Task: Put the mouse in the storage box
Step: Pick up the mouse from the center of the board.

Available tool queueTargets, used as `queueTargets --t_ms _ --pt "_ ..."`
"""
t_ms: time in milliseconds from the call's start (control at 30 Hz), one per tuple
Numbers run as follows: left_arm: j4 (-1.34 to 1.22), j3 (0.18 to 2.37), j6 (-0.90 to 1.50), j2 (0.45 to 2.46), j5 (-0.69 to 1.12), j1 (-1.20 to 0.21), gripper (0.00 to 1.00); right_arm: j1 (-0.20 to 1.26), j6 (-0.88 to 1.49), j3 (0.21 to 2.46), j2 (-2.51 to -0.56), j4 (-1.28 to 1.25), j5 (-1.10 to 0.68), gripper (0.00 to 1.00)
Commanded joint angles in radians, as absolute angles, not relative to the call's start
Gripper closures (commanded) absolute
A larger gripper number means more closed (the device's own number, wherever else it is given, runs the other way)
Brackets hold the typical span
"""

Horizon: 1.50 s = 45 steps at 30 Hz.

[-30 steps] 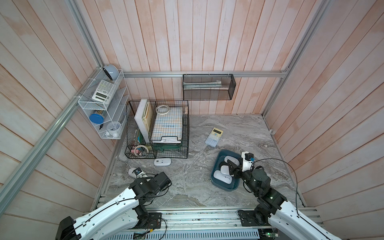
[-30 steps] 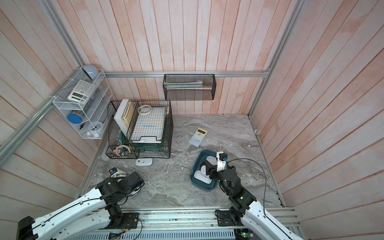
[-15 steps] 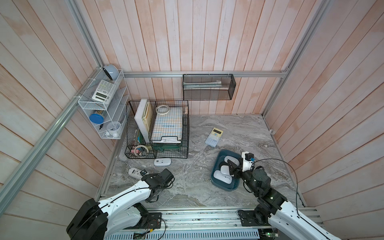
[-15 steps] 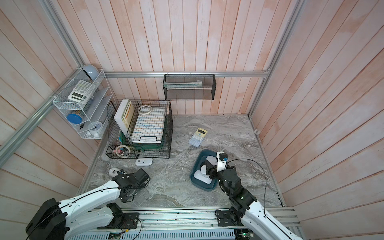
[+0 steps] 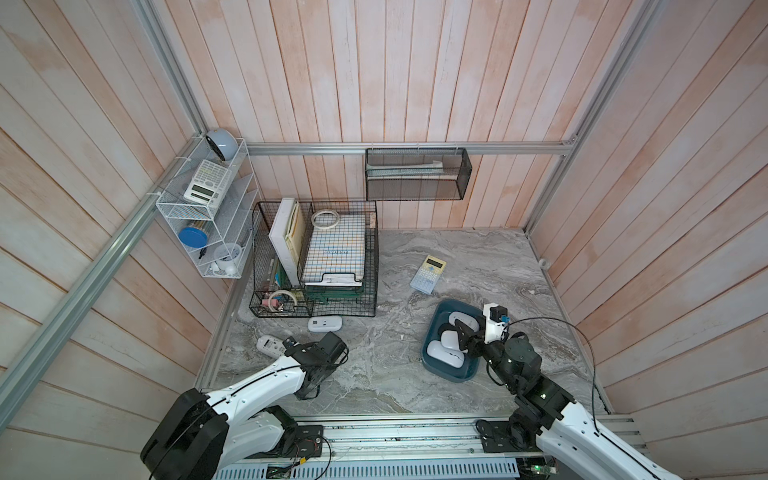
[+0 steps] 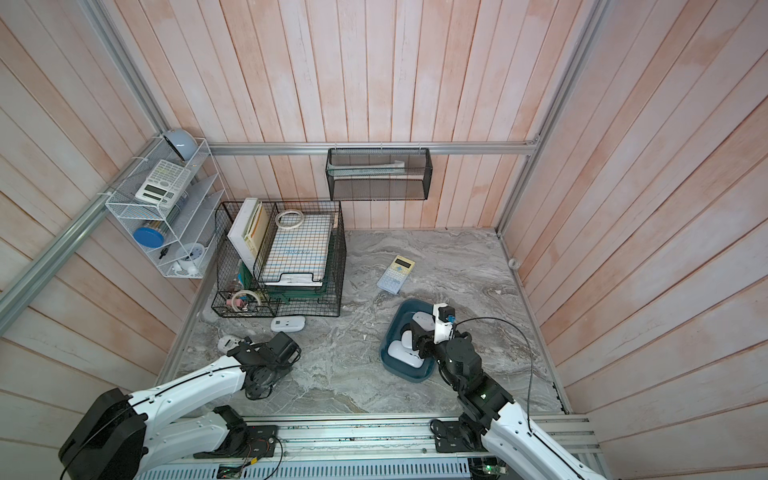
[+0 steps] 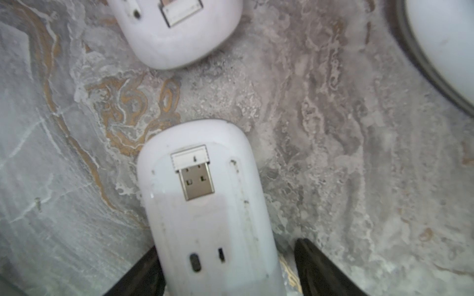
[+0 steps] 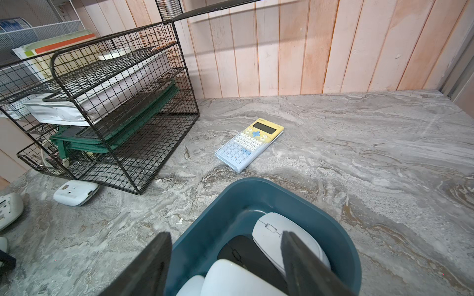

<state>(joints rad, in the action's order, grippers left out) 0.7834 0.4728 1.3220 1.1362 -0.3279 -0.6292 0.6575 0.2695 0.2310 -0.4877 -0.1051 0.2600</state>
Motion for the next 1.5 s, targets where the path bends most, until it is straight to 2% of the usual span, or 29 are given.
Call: queueTargets --t_ms 0,167,400,767,867,1167,1400,1467 --pt "0.723 0.450 1.301 1.142 -0.309 -0.600 0.12 0.655 0.281 0.229 -0.486 -0.101 0.259 0.27" --pt "0.710 0.452 1.272 1.167 -0.289 -0.557 0.11 0.655 0.285 0.227 -0.500 -0.098 0.268 0.27" --pt "0.695 0.447 1.272 1.187 -0.295 -0.552 0.16 0.654 0.288 0.227 -0.503 -0.095 0.267 0.27" --pt "0.679 0.434 1.247 1.137 -0.283 -0.551 0.29 0.655 0.293 0.233 -0.507 -0.089 0.268 0.27" --pt "0.670 0.445 1.217 1.100 -0.263 -0.551 0.38 0.655 0.293 0.230 -0.504 -0.093 0.268 0.27" --pt "0.691 0.608 0.994 0.993 -0.247 -0.552 0.39 0.653 0.305 0.223 -0.510 -0.106 0.253 0.27" --pt "0.487 0.702 0.803 0.938 -0.055 -0.572 0.43 0.654 0.306 0.211 -0.514 -0.131 0.240 0.27" --pt "0.432 0.722 0.743 0.915 -0.056 -0.601 0.44 0.654 0.315 0.198 -0.520 -0.168 0.222 0.26"
